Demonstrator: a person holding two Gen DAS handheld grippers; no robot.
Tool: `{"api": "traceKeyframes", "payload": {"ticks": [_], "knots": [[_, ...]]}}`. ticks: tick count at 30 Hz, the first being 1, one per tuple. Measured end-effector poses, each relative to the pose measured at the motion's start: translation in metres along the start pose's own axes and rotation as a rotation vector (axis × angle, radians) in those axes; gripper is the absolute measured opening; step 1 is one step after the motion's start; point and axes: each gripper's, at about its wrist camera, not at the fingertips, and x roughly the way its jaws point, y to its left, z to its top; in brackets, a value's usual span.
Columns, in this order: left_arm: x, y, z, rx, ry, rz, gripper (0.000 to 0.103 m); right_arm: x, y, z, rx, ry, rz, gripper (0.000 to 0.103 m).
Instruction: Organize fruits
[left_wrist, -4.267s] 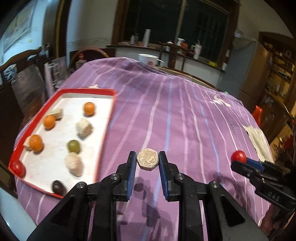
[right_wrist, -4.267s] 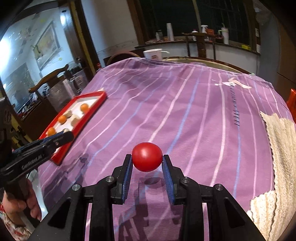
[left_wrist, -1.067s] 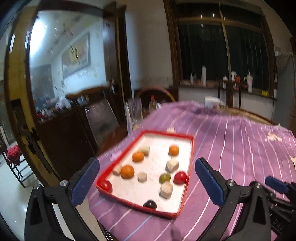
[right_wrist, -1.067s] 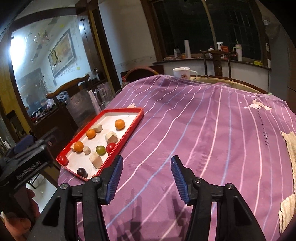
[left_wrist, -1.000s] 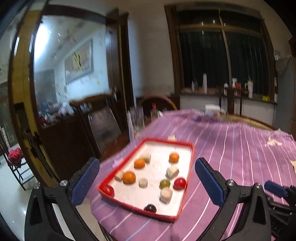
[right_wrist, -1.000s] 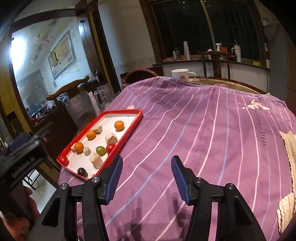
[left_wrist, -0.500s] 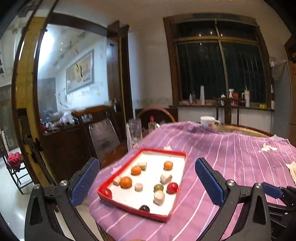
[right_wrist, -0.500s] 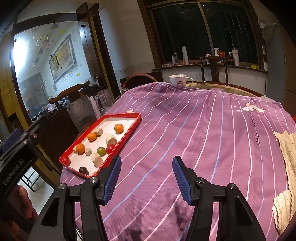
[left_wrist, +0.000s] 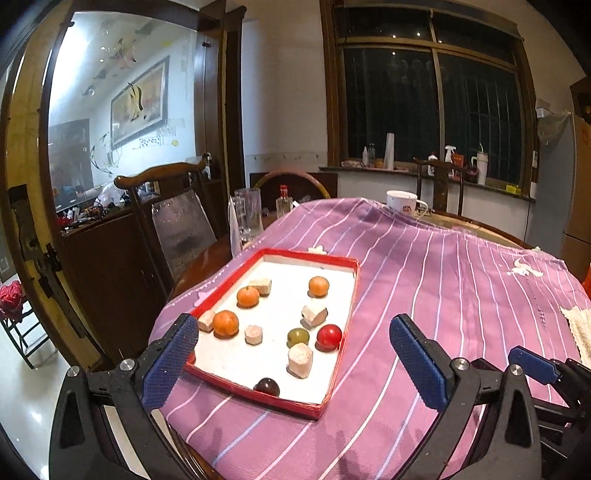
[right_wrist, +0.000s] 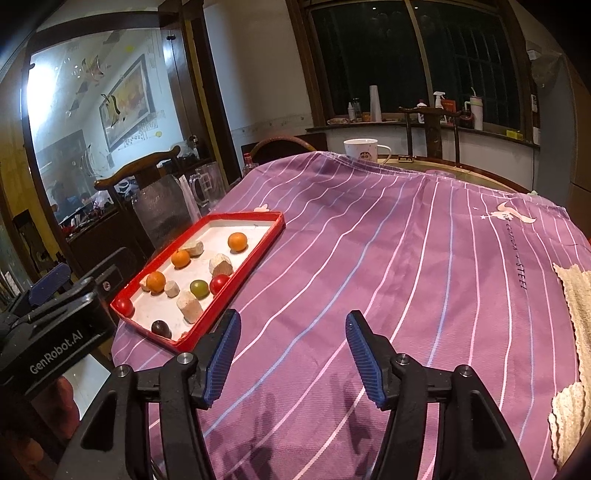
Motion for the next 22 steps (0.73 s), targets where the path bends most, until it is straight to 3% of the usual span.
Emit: {"api": "traceKeyframes", "payload": {"ticks": [22], "knots": [[0.041,-0.002,-0.015,0.012,0.156,-0.079,0.103,0.028,0.017,-0.009,-0.064,0.077,0.015,0.065]]}}
